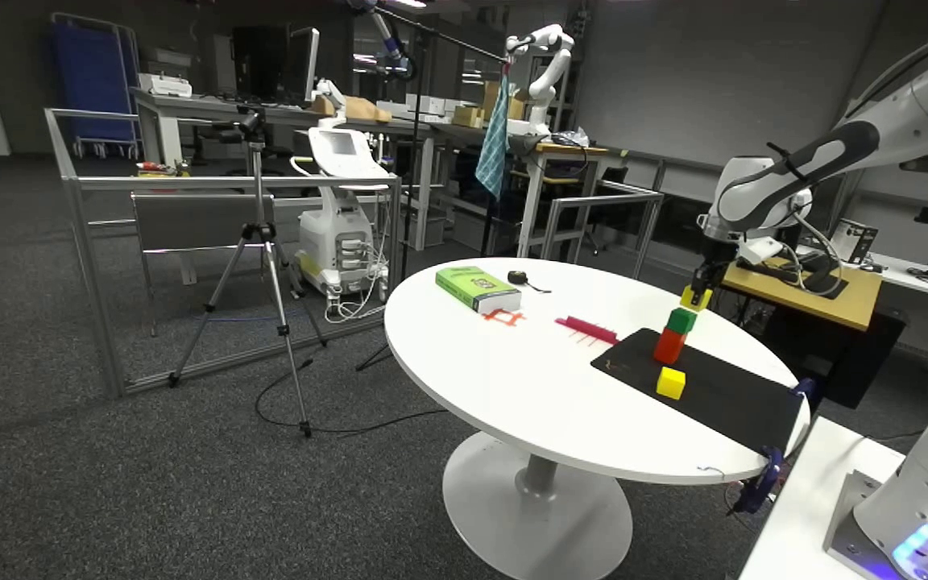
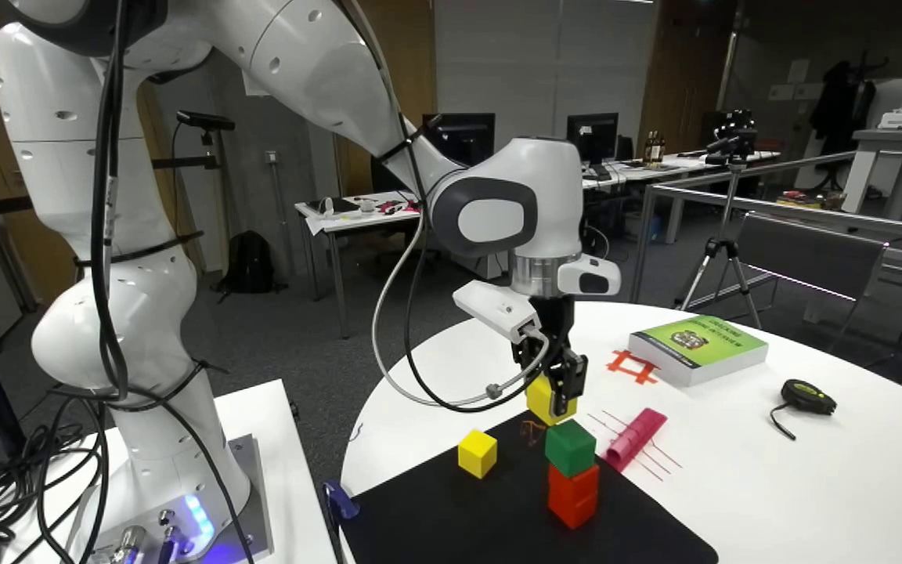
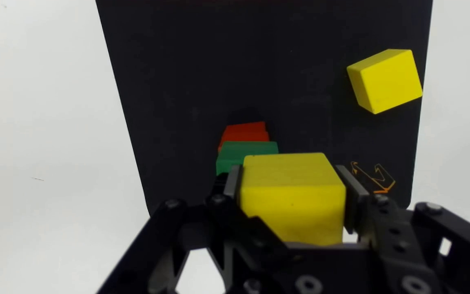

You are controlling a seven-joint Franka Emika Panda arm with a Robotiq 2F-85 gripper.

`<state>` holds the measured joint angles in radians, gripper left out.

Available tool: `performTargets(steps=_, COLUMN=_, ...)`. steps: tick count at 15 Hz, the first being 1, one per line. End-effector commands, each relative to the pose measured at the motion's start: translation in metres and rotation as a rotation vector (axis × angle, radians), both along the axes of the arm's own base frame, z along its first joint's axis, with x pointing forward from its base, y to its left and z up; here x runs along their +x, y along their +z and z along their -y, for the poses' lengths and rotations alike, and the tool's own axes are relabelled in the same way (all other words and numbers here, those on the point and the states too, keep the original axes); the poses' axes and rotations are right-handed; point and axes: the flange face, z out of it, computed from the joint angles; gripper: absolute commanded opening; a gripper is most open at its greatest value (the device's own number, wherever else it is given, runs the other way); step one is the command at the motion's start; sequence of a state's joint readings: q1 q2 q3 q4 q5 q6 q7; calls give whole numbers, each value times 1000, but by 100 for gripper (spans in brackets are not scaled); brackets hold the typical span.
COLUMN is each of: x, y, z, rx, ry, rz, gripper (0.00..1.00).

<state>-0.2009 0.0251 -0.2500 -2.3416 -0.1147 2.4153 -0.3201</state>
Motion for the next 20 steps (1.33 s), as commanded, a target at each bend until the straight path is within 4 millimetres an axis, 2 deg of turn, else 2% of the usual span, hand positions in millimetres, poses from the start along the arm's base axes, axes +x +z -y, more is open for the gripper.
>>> performTargets(steps=1, x=5, y=2, z=1, rx=-27, ry=-1, rz=11, gripper=33)
performTargets(steps=20, x=8, y=14, z=7, rx=-70, ry=50, rz=12, gripper=33)
